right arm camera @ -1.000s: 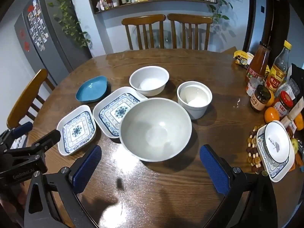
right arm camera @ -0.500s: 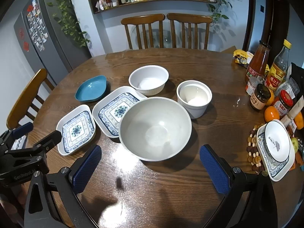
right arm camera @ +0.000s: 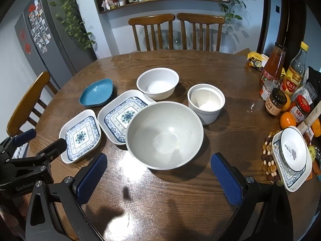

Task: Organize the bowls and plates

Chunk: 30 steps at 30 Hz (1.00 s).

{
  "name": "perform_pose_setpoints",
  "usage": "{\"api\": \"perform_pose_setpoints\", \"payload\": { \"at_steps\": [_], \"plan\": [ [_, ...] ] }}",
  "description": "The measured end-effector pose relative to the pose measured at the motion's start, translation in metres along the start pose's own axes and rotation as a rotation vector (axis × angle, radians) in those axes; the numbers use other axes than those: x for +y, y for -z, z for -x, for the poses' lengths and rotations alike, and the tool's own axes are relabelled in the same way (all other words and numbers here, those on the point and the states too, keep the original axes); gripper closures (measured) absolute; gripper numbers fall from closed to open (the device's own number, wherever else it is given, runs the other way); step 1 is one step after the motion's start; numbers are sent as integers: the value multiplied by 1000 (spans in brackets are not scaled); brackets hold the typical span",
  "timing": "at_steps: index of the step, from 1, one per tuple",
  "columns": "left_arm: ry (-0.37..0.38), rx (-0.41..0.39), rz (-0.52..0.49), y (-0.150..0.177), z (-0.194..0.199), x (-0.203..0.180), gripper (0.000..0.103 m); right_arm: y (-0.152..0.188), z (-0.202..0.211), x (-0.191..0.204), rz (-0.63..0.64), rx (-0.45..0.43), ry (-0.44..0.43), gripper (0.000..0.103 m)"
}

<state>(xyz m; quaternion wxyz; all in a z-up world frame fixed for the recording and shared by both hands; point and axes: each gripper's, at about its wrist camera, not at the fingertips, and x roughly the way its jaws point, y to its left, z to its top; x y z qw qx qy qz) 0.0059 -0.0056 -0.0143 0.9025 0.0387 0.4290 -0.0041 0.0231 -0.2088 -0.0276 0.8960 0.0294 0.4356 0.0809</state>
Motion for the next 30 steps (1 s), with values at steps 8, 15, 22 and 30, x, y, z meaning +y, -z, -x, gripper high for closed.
{"api": "perform_pose_setpoints", "payload": {
  "at_steps": [8, 15, 22, 30],
  "plan": [
    [-1, 4, -3, 1, -1, -1, 1, 1, -1, 0, -1, 2, 1, 0],
    [4, 9, -3, 1, -3, -1, 1, 2, -3, 1, 0, 3, 0, 0],
    [2, 10, -3, 2, -4, -1, 1, 1, -2, 1, 0, 2, 0, 0],
    [4, 10, -1, 2, -4, -1, 1, 1, -2, 1, 0, 3, 1, 0]
  ]
}}
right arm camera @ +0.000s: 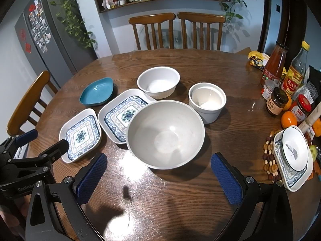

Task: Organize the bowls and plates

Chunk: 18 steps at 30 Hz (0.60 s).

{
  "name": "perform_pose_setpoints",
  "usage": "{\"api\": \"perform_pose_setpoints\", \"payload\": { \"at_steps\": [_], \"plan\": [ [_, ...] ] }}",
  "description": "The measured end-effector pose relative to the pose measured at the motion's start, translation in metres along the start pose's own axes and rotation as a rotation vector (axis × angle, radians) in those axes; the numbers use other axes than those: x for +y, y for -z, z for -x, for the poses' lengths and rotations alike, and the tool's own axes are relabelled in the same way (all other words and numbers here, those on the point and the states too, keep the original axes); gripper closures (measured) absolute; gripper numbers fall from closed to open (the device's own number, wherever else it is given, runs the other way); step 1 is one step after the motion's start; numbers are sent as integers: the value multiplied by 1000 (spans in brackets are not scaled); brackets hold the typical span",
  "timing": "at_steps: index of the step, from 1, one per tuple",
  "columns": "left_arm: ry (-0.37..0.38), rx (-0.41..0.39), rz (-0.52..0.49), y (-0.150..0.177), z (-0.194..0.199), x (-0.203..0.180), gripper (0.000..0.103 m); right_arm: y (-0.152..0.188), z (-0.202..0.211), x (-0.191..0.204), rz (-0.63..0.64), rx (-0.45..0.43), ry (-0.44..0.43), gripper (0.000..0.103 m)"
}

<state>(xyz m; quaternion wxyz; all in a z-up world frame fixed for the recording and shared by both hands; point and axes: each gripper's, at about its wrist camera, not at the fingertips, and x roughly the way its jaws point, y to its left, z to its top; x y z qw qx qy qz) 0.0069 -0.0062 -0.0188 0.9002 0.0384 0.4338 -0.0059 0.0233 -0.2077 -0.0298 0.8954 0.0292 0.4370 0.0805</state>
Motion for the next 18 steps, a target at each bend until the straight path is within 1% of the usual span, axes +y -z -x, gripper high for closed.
{"api": "perform_pose_setpoints", "payload": {
  "at_steps": [14, 18],
  "plan": [
    [3, 5, 2, 1, -2, 1, 1, 2, -1, 2, 1, 4, 2, 0],
    [23, 21, 14, 4, -5, 5, 1, 6, -3, 7, 3, 9, -9, 0]
  ]
}}
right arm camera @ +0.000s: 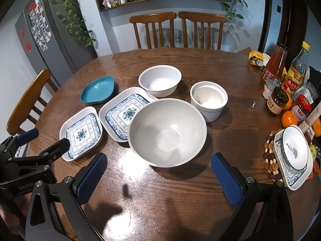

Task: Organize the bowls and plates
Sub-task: 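Reach the left tool to the large blue-patterned square plate and grasp its rim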

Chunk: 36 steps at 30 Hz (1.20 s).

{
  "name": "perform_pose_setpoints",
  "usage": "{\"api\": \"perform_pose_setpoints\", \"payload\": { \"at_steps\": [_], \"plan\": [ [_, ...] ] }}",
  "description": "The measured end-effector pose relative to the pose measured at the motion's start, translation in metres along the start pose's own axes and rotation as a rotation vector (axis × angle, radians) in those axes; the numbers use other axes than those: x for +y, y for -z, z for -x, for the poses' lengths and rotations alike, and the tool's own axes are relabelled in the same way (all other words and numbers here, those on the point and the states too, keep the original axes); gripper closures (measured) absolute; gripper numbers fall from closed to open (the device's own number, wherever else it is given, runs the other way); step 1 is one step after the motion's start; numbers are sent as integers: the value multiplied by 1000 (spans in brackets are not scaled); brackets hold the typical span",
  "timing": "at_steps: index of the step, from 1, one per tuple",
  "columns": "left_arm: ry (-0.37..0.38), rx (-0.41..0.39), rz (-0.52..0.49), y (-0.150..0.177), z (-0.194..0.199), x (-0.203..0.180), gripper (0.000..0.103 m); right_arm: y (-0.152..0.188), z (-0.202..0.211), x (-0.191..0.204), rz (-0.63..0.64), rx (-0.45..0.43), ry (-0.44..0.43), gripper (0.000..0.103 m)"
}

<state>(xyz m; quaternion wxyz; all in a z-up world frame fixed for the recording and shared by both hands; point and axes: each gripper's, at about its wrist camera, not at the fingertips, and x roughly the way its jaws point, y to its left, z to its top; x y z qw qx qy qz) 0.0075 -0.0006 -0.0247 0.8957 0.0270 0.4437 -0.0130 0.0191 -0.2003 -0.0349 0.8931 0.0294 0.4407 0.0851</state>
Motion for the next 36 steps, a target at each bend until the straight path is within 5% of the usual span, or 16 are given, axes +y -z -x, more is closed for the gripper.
{"api": "perform_pose_setpoints", "payload": {
  "at_steps": [6, 18, 23, 26, 28, 32, 35, 36],
  "plan": [
    [39, 55, 82, 7, -14, 31, 1, 8, -3, 17, 27, 25, -65, 0],
    [-8, 129, 256, 25, -58, 116, 3, 12, -37, 96, 141, 126, -189, 0],
    [5, 158, 238, 23, -85, 131, 17, 9, -74, 123, 157, 181, -205, 0],
    [30, 188, 237, 22, -102, 138, 35, 6, -98, 130, 123, 206, -194, 1],
    [48, 207, 237, 21, -112, 142, 48, 4, -111, 131, 96, 211, -177, 8],
    [79, 200, 232, 15, -116, 144, 59, -1, -131, 125, 31, 230, -145, 16],
    [98, 194, 236, 11, -118, 147, 64, -3, -142, 121, 4, 248, -142, 30],
    [97, 191, 230, 10, -118, 146, 73, -4, -146, 119, -9, 255, -144, 37]
  ]
}}
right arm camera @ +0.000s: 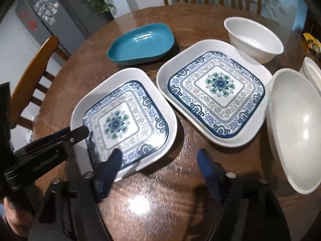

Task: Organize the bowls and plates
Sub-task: 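Reach the left tool to the large blue-patterned square plate and grasp its rim, then lift the patterned plate with the left tool and carry it toward the other patterned plate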

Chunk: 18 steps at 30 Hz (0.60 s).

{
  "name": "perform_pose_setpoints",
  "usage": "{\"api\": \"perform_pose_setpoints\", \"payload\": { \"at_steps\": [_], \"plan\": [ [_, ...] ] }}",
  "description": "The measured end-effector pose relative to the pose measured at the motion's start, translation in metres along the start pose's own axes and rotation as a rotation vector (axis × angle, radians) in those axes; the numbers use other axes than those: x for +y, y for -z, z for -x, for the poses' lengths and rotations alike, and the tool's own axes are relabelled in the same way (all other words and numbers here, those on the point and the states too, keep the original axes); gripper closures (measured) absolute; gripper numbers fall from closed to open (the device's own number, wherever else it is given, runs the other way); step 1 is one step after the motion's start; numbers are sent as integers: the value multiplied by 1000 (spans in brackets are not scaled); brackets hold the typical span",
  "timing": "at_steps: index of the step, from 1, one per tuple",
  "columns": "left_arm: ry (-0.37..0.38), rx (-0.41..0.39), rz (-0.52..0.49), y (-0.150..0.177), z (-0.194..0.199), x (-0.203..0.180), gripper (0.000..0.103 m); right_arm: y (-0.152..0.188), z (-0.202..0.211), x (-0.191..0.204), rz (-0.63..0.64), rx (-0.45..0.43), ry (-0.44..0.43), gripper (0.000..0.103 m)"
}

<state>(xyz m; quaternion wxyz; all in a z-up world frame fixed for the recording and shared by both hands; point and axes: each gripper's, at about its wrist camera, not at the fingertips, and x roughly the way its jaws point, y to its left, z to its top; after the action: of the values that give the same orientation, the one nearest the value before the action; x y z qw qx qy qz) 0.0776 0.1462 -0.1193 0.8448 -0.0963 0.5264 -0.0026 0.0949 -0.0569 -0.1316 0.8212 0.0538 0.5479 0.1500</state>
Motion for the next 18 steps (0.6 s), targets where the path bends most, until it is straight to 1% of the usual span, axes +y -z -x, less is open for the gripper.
{"api": "perform_pose_setpoints", "payload": {
  "at_steps": [1, 2, 3, 4, 5, 6, 7, 8, 11, 13, 18],
  "plan": [
    [-5, -1, -11, 0, -1, -1, 78, -1, 2, 0, 4, -19, 9, 39],
    [-11, -2, -23, -2, -1, -3, 80, -4, 2, 0, 10, -21, 18, 46],
    [-16, -3, -35, -3, -2, -5, 86, -5, 2, 1, 9, -18, 8, 56],
    [-27, -7, -41, -6, -4, -5, 86, -7, 2, 0, 12, -19, -4, 63],
    [-34, -13, -46, -8, -5, -5, 86, -8, 1, 1, 23, -17, 9, 73],
    [-35, -16, -46, -7, -5, -2, 86, -9, 0, 3, 35, -17, 25, 78],
    [-39, -19, -40, -8, -4, 1, 86, -8, -1, 5, 47, -21, 39, 80],
    [-39, -19, -34, -7, -3, 4, 86, -8, 0, 6, 53, -20, 33, 85],
    [-41, -21, -12, -3, 3, 15, 87, -4, 1, 15, 62, -13, 2, 86],
    [-69, -44, -9, 1, 13, 24, 86, -3, 3, 25, 88, -12, -12, 86],
    [-115, -64, 44, 11, 39, 62, 86, 6, 11, 58, 151, 21, -101, 86]
  ]
}}
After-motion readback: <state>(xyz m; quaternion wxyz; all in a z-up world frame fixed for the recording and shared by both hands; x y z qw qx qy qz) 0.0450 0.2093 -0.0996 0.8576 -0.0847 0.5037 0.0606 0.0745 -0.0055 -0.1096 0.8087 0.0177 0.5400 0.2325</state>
